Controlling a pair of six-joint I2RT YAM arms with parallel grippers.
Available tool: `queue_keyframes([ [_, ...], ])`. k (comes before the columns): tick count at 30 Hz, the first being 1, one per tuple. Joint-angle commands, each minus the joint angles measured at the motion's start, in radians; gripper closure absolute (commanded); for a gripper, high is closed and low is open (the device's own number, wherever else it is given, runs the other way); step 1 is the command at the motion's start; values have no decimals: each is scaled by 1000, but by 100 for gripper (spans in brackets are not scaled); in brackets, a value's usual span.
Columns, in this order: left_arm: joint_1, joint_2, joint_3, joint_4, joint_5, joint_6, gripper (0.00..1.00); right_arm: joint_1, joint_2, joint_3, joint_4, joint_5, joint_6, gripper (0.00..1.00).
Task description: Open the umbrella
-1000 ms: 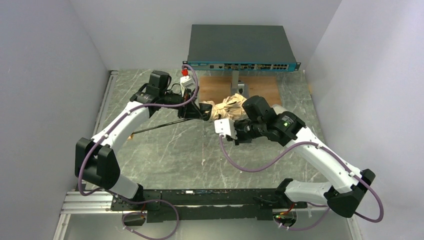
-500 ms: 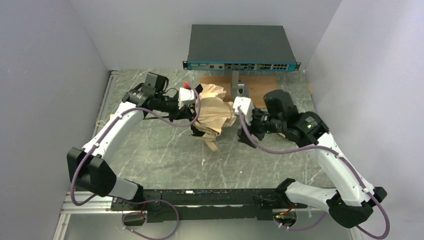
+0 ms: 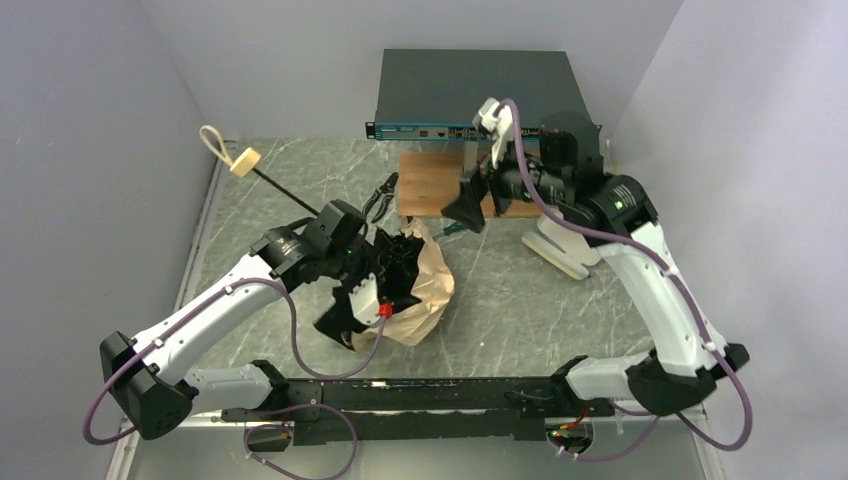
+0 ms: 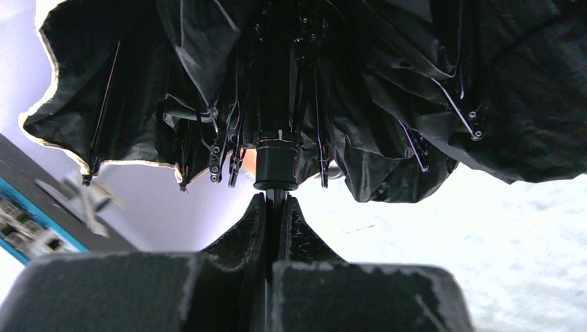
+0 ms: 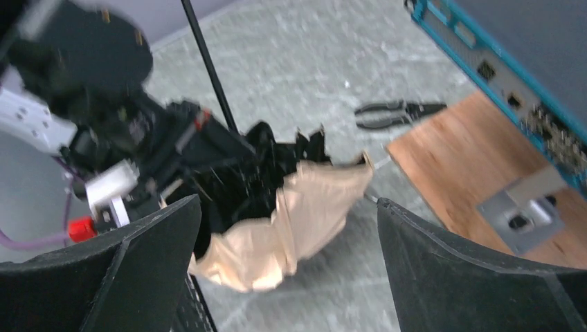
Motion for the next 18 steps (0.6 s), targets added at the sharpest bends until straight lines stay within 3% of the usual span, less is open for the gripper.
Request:
queue_keyframes([
  [1, -68, -31, 8, 35, -142, 316, 100, -3, 114, 111, 201, -145, 165, 3],
  [6, -153, -44, -21, 50, -181, 409, 100, 21, 237, 141, 310, -259, 251, 3],
  [18, -315, -53, -86, 24, -249, 428, 100, 210, 418, 276, 358, -292, 222, 11],
])
